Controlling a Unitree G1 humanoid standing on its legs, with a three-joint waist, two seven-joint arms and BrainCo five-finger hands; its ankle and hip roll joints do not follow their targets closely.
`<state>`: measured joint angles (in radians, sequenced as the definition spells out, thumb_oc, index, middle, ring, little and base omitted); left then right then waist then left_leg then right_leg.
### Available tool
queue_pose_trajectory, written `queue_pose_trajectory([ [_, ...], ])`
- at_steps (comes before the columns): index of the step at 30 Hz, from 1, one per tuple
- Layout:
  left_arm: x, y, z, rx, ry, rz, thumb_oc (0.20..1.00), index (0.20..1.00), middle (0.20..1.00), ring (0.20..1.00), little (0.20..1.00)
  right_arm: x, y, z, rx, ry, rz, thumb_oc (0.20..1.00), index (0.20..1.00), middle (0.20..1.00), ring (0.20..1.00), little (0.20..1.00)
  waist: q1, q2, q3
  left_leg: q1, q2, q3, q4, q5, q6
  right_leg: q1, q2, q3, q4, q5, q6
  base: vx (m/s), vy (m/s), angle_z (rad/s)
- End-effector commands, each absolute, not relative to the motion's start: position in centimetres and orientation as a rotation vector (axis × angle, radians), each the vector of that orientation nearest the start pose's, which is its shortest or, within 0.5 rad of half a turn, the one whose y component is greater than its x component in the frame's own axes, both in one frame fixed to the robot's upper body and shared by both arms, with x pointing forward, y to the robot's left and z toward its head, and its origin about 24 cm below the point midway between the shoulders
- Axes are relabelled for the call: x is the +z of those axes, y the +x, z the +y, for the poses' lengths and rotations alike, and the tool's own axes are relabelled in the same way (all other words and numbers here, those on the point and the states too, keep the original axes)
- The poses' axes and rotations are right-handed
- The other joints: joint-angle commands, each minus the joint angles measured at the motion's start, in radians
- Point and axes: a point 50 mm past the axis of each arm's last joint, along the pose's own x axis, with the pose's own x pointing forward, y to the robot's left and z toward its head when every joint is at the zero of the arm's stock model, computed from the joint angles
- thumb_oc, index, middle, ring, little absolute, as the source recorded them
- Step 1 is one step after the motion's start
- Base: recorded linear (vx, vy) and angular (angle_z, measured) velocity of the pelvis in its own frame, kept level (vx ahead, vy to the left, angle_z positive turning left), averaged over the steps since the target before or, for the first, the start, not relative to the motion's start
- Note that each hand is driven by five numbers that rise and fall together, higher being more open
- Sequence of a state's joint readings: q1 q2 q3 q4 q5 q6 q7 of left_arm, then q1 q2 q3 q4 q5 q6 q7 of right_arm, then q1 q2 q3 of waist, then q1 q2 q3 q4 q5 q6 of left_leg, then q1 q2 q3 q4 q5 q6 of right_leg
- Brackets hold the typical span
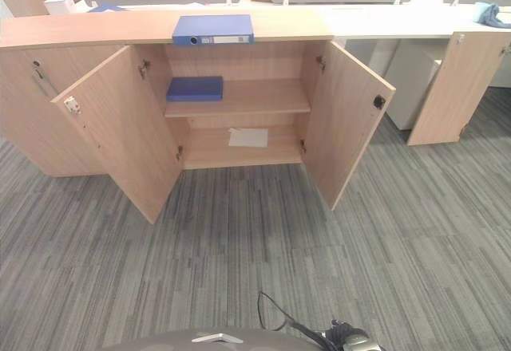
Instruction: Put the empty folder in the office cabinet
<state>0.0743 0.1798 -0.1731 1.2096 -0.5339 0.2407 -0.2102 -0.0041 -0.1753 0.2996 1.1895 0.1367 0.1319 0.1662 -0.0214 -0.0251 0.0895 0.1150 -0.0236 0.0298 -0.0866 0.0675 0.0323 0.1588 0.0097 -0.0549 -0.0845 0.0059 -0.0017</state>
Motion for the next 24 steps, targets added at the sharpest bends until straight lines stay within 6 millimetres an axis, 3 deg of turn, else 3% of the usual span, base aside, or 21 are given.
queue_pose_trajectory([
  [1, -17.46, 5.49, 18.24, 0.088, -0.428, 1.454, 1.000, 1.000, 1.000, 1.000, 1.000, -16.68, 9.58, -19.91, 0.201, -0.175, 1.331, 1.000, 1.000, 1.000, 1.000, 1.000, -0.007, 0.002, 0.025, 0.023, -0.049, 0.047, -0.001, -0.114, 0.025, -0.019, -0.002, -0.035, 0.002, 0.019, 0.063, 0.00, 0.000, 0.00],
  [24, -17.42, 5.23, 18.23, 0.072, -0.438, 1.456, 1.000, 1.000, 1.000, 1.000, 1.000, -16.58, 9.64, -20.50, 0.153, -0.114, 1.335, 1.000, 1.000, 1.000, 1.000, 1.000, 0.012, -0.004, 0.024, 0.023, -0.052, 0.034, -0.001, -0.117, 0.024, -0.017, -0.002, -0.039, -0.003, 0.018, 0.066, 0.00, 0.000, 0.00],
])
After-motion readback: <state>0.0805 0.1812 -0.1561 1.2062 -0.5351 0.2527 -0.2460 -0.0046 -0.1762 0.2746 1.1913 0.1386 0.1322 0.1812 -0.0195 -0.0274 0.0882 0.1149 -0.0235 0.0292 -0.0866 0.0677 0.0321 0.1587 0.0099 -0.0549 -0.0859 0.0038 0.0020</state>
